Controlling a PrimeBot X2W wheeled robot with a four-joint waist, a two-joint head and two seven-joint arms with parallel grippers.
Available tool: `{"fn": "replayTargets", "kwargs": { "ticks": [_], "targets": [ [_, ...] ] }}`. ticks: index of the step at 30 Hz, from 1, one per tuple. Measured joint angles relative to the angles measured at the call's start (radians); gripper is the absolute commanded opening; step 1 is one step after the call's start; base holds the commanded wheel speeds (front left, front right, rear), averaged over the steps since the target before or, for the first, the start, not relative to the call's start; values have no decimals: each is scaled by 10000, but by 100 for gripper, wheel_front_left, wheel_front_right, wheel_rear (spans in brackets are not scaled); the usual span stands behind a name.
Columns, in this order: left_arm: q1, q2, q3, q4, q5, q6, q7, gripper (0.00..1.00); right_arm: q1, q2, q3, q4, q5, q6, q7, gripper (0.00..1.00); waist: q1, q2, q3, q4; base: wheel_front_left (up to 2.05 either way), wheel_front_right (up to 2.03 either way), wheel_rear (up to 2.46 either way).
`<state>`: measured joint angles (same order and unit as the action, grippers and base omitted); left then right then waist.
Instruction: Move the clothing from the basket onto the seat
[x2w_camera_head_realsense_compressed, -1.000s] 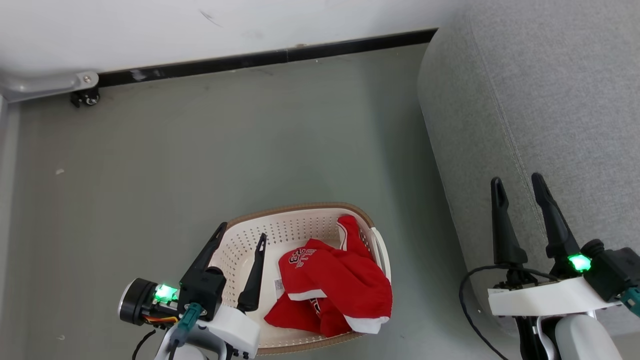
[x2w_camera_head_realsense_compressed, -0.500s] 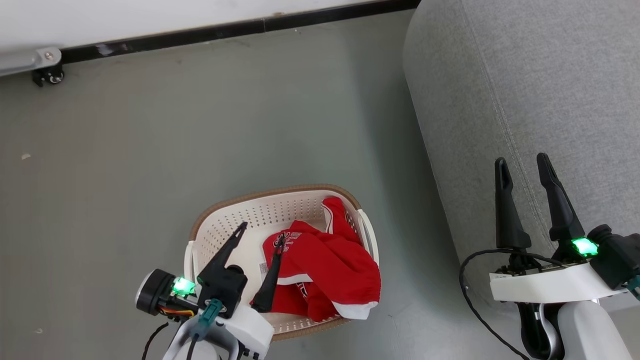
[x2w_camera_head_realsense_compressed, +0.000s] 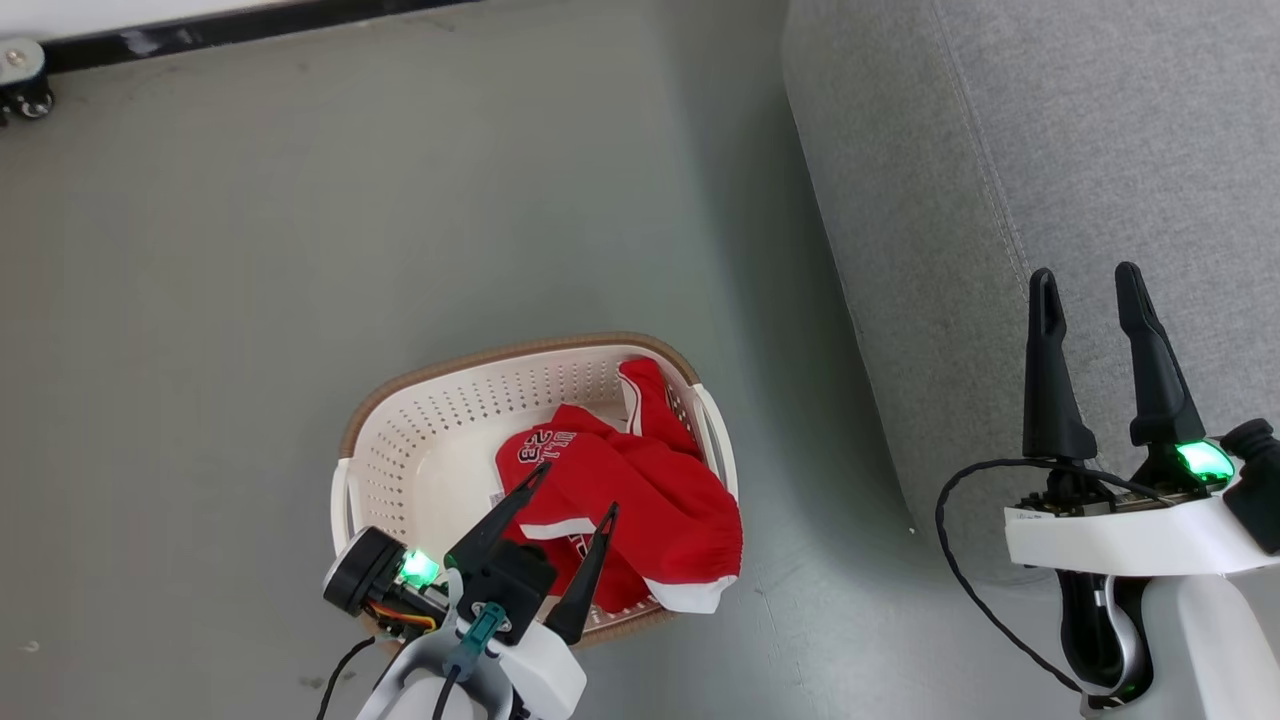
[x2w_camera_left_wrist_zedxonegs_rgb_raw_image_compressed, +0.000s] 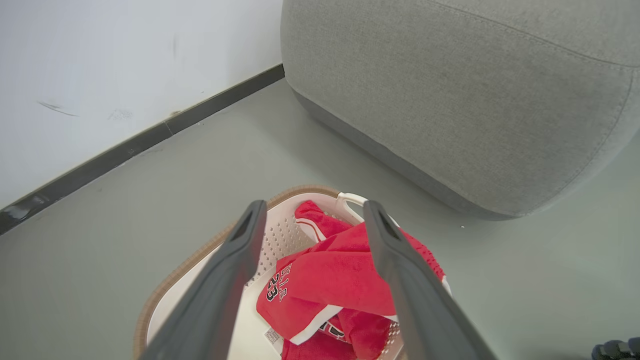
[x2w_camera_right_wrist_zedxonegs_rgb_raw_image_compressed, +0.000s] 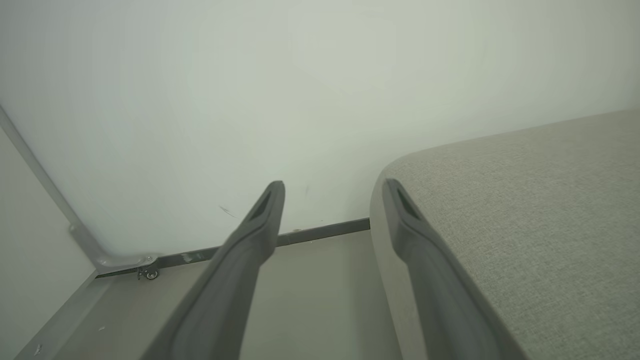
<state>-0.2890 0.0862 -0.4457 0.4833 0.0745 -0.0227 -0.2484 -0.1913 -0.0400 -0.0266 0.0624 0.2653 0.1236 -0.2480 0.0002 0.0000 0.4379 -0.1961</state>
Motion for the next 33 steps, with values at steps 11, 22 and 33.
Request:
{"fn": "replayTargets", "kwargs": {
  "ticks": [11,22,33],
  "targets": [
    [-446,2,-167,504,105,-207,0,100,-698,-2,17,-238,-15,-2,0,100,0,0,579,-230,0,0,0],
    [-956,-12,-245,1047,105,-228,-2,100,-1784,-38,575,-238,-121,-2,-13,100,-1,0,1277,-389,0,0,0],
    [-1497,-161,-330,1507,61,-272,-44,100,-2463,-52,629,-27,-198,0,-13,100,-1,0,1943,-395,0,0,0]
  ]
}}
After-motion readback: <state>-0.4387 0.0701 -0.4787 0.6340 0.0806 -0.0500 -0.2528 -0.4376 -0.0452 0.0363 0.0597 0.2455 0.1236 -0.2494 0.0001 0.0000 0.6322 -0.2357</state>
